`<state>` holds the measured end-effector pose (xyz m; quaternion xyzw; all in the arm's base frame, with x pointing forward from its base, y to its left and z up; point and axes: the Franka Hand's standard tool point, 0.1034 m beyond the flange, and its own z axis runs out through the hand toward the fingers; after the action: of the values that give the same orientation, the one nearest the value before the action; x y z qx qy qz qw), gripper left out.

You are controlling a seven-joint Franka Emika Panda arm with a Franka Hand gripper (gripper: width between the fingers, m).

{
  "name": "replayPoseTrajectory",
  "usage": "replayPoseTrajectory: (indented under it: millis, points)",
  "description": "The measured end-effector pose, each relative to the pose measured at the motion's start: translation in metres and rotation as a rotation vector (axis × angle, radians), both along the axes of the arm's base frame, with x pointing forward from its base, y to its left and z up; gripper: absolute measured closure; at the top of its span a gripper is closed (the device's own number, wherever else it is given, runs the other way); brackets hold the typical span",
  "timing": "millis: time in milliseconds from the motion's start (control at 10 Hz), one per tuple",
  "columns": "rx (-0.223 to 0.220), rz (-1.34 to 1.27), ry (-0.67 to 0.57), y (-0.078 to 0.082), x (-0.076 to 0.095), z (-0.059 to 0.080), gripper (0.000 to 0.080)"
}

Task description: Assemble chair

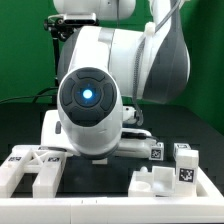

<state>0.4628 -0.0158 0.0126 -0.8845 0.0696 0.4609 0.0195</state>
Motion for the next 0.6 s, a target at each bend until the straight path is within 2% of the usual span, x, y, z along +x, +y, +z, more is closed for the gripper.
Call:
replayPoseTrajectory:
  millis: [200, 300, 400, 500, 600]
  points:
    - [0.000, -0.003, 0.000, -0.0012, -0.0002, -0.0002, 0.0177]
    - [0.000, -0.004, 0.000, -0.0016, -0.0002, -0.0002, 0.0361]
    - [0.000, -0.005, 0.000, -0.0021, -0.0003, -0.0001, 0.0361]
    - [0.000, -0.006, 0.001, -0.0026, -0.0003, -0.0001, 0.0516]
    - [0.000, -0.006, 0.001, -0.0029, -0.0003, -0.0001, 0.0514]
